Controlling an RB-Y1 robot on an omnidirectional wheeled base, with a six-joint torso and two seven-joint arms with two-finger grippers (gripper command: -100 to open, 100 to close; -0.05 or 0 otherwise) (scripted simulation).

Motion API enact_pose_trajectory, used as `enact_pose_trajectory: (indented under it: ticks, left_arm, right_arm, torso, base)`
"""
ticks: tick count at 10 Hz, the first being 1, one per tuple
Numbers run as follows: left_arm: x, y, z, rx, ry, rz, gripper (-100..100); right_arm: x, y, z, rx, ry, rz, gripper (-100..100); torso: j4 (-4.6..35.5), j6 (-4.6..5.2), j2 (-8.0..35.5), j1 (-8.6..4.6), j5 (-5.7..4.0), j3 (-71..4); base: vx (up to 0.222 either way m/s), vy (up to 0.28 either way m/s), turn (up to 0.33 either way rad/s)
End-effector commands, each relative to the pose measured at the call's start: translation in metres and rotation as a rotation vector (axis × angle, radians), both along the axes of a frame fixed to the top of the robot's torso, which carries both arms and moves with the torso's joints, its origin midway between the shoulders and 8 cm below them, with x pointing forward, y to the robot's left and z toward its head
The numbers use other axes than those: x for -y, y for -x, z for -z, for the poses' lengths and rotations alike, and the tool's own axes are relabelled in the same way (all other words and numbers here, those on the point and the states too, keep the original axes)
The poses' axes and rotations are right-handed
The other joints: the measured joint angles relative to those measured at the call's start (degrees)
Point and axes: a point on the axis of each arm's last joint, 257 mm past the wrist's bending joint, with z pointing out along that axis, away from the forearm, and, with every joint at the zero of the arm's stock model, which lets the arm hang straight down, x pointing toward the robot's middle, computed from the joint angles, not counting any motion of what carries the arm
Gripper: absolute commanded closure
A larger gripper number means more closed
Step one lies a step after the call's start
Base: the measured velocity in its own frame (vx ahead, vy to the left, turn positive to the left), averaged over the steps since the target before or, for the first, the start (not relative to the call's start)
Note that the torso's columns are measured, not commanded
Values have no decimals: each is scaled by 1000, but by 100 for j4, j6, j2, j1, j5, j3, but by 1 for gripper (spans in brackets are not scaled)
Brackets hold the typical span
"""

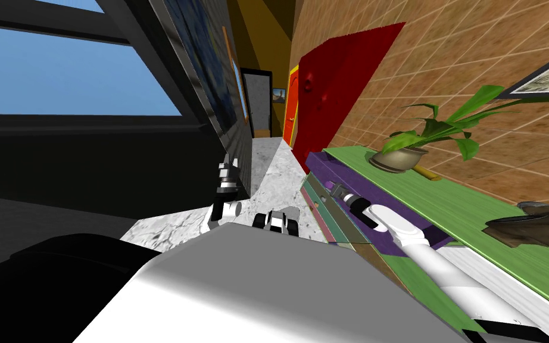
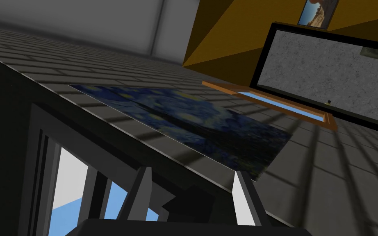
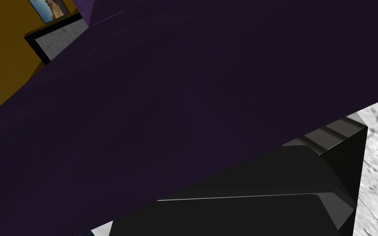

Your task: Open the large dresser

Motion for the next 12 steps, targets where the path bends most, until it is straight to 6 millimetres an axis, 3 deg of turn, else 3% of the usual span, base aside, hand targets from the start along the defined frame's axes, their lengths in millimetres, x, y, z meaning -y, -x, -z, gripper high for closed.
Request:
enact_pose_trajectory:
  ticks: [1, 8, 9, 12]
  left_arm:
    - [0, 0, 0, 0, 0, 0, 0]
    - [0, 0, 0, 0, 0, 0, 0]
    - [0, 0, 0, 0, 0, 0, 0]
    - [0, 0, 0, 0, 0, 0, 0]
  right_arm:
    - [-2, 2, 2, -4, 0, -4, 100]
    - [-8, 7, 3, -7, 2, -15, 100]
    - [0, 0, -14, 5, 2, -13, -100]
    - [9, -4, -35, 5, 1, -23, -100]
  torso:
    - [10, 2, -5, -26, 0, -3]
    - [7, -1, -5, -1, -10, 3]
    - [0, -1, 0, 25, -13, 10]
    - [17, 3, -12, -21, -10, -1]
  base:
    - [-37, 116, -11]
    - [-57, 161, -10]
    - [-37, 125, -36]
    - [10, 17, -35]
